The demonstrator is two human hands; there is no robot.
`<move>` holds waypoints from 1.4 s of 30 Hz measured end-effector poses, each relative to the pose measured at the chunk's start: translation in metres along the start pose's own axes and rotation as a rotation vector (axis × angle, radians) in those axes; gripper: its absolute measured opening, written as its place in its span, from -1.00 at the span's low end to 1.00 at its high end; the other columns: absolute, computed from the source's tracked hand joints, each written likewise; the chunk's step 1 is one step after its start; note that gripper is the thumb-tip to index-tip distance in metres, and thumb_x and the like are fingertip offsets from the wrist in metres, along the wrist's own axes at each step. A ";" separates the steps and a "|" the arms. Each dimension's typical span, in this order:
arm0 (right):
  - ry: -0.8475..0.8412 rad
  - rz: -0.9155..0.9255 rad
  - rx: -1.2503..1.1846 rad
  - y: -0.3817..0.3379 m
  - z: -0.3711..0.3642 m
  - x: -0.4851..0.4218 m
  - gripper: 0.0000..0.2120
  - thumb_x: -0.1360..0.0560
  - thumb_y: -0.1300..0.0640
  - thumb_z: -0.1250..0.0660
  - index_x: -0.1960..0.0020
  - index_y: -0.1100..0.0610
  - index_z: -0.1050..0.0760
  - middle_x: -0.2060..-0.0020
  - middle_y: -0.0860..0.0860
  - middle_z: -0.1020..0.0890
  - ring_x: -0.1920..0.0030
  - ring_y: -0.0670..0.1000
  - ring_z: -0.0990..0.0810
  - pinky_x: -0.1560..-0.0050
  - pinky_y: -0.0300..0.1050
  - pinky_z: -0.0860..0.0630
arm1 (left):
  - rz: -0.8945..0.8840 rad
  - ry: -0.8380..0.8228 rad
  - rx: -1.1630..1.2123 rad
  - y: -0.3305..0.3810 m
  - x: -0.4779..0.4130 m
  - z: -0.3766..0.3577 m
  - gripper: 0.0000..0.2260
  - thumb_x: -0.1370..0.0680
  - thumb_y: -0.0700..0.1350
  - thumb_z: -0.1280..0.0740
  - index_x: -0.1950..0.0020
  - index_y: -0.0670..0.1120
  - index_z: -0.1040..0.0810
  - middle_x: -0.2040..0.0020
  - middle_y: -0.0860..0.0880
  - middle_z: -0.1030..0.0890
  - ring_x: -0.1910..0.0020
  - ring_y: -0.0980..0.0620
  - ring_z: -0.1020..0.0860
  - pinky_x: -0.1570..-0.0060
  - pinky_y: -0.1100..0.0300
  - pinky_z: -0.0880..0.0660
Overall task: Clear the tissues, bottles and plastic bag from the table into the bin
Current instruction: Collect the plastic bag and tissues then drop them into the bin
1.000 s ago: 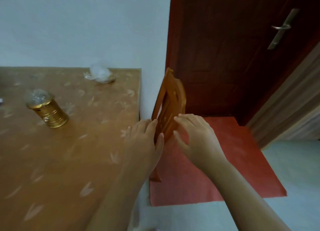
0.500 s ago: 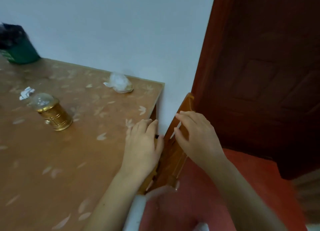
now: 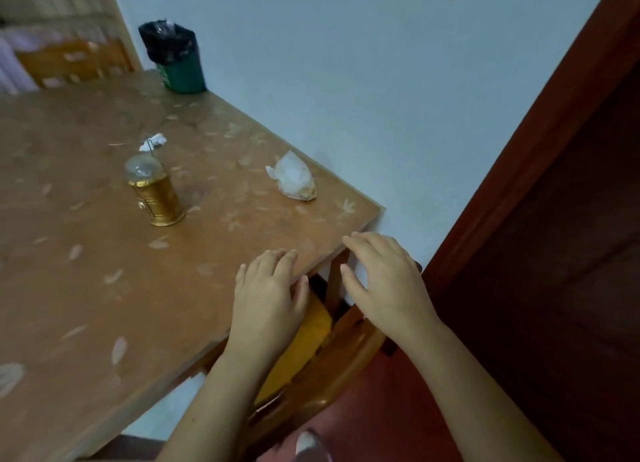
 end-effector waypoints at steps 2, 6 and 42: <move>-0.047 0.027 0.002 0.015 -0.013 -0.015 -0.65 -0.42 0.08 -0.21 -0.16 0.17 -0.50 -0.10 0.09 -0.59 -0.12 0.12 -0.51 -0.08 0.03 -0.44 | 0.023 0.015 -0.017 -0.004 -0.015 -0.013 -0.64 -0.50 -0.10 -0.31 -0.28 -0.15 -0.45 -0.23 -0.15 -0.52 -0.28 -0.16 -0.40 -0.27 -0.20 -0.25; -0.111 0.037 -0.033 0.049 -0.040 -0.056 -0.61 -0.43 0.04 -0.18 -0.19 0.18 -0.47 -0.12 0.10 -0.57 -0.15 0.12 -0.48 -0.12 0.06 -0.44 | 0.077 0.039 -0.035 -0.013 -0.057 -0.036 -0.64 -0.51 -0.10 -0.30 -0.29 -0.15 -0.44 -0.25 -0.15 -0.50 -0.28 -0.16 -0.40 -0.29 -0.18 -0.23; -0.413 0.083 -0.194 0.155 -0.343 -0.284 -0.56 -0.45 0.08 -0.34 -0.30 0.04 -0.35 -0.40 0.15 -0.20 -0.37 0.17 -0.18 -0.21 0.08 -0.42 | 0.722 -0.106 -0.161 -0.175 -0.147 -0.229 -0.57 -0.50 0.12 -0.24 -0.35 0.03 -0.38 -0.46 -0.07 -0.26 -0.44 -0.12 -0.13 -0.36 -0.16 -0.08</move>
Point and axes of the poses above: each hand's wrist, its own x-axis away from the middle knuckle, its own z-axis out of the back of the hand, y = z × x, the point moved 7 cm from there along -x, towards the middle knuckle
